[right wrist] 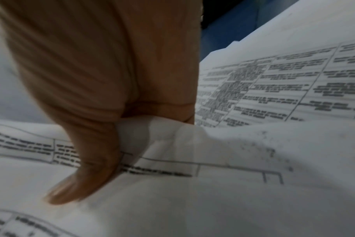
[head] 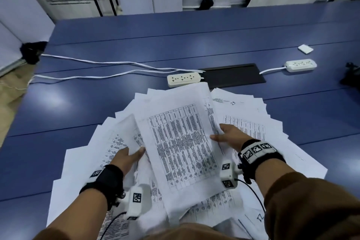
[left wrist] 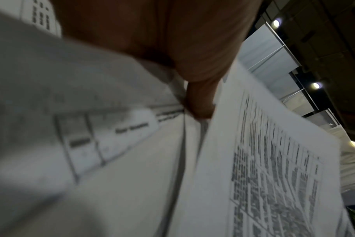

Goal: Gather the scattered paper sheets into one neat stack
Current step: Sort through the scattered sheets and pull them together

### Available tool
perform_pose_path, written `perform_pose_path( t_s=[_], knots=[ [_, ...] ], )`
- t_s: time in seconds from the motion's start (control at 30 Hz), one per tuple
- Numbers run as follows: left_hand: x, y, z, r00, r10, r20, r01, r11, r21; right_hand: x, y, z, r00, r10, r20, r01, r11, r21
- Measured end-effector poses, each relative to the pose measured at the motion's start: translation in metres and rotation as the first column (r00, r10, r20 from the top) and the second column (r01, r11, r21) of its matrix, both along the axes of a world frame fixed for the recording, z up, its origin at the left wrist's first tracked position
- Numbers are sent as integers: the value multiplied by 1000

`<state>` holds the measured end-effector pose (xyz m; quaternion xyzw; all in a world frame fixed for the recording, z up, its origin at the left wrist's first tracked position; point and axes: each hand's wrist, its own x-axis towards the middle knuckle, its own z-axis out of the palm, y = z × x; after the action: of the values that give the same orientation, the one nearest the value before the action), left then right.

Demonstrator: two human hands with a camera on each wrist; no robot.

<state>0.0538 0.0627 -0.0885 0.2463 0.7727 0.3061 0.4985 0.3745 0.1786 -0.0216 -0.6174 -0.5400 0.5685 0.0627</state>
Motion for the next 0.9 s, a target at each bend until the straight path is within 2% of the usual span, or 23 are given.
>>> perform_pose_path(
  t_s=[0.13,0.2,0.3,0.33,0.4,0.47,0.57,0.63,0.73,0.9],
  knots=[
    [5,9,2,997,-18,-76,12,996,-86,-20,-4,-11,994,106,-17,-106,994,-26],
    [10,10,3,991,-14,-132,-3,992,-125,-28,-9,-20,995,100,-9,-100,995,3],
    [13,1,3,994,-1,-110,-5,999,-54,-28,-12,-32,985,-78,153,46,977,207],
    [12,-3,5,998,6,-58,-9,999,-39,-25,-12,-36,972,-136,194,82,961,265],
    [11,-9,4,998,55,23,-55,998,-9,-15,-12,-47,950,-244,195,176,935,309],
    [12,-10,6,995,72,64,-73,997,23,-11,-14,-55,935,-334,122,291,915,278],
    [22,-7,12,999,0,34,-3,995,103,-20,-26,-57,959,-276,68,260,949,176],
    [28,-6,14,999,-41,29,36,988,150,-29,-32,-57,986,-165,32,159,979,125],
    [25,-9,5,997,-59,40,51,982,183,-34,-35,-58,996,-34,88,21,990,143],
    [16,-13,5,989,2,148,-23,990,141,-22,-38,-64,984,-105,141,74,976,205]
  ],
)
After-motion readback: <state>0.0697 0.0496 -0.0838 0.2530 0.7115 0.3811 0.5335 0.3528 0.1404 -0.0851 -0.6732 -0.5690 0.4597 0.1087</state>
